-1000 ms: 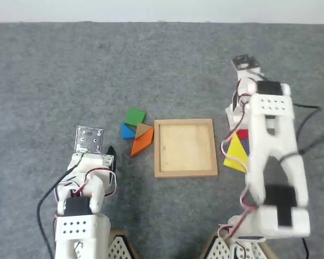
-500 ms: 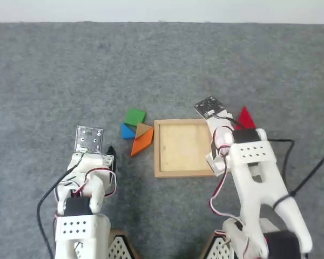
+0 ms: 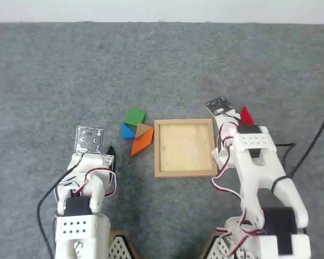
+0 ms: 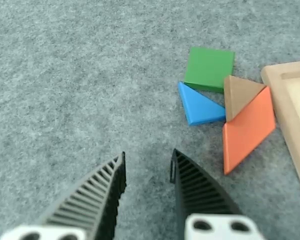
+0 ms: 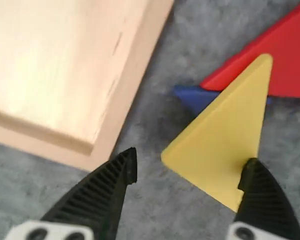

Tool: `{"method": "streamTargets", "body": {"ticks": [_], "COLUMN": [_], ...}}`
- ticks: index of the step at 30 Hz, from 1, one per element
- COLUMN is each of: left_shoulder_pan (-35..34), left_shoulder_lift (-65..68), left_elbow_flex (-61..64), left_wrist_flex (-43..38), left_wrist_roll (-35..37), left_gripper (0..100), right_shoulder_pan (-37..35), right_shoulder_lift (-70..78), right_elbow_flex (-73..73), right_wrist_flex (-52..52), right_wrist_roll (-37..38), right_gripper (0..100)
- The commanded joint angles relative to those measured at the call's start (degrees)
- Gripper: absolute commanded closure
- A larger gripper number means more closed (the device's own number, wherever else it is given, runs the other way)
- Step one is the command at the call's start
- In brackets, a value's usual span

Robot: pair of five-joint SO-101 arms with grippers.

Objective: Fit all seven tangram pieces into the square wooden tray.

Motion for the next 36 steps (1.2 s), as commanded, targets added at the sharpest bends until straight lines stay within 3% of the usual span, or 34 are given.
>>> {"method": "streamTargets", "body": {"ticks": [1, 10, 20, 29, 36], "left_shoulder_pan": [-0.09, -0.09, -0.09, -0.09, -0.09], "left_shoulder_lift": [-1.14, -1.14, -1.14, -1.14, -1.14], "left_elbow_flex": [-0.31, -0.31, -0.31, -0.31, -0.31], "left_wrist_flex": [0.35, 0.35, 0.35, 0.35, 0.35], "left_wrist_roll": [-0.35, -0.35, -0.35, -0.35, -0.35], "left_gripper": [85, 85, 85, 85, 85], "right_shoulder_pan": [0.48, 1.54, 6.46, 8.92, 9.71], "right_shoulder_lift": [2.86, 10.68, 5.41, 9.89, 11.21], "right_elbow_flex": [-1.93, -8.88, -13.54, -13.36, -13.63], "right_wrist_flex": [-1.45, -1.1, 4.0, 4.0, 3.65], "right_wrist_roll": [-0.7, 0.44, 1.23, 1.23, 1.14], "right_gripper": [68.3, 68.4, 68.6, 93.9, 94.3]}}
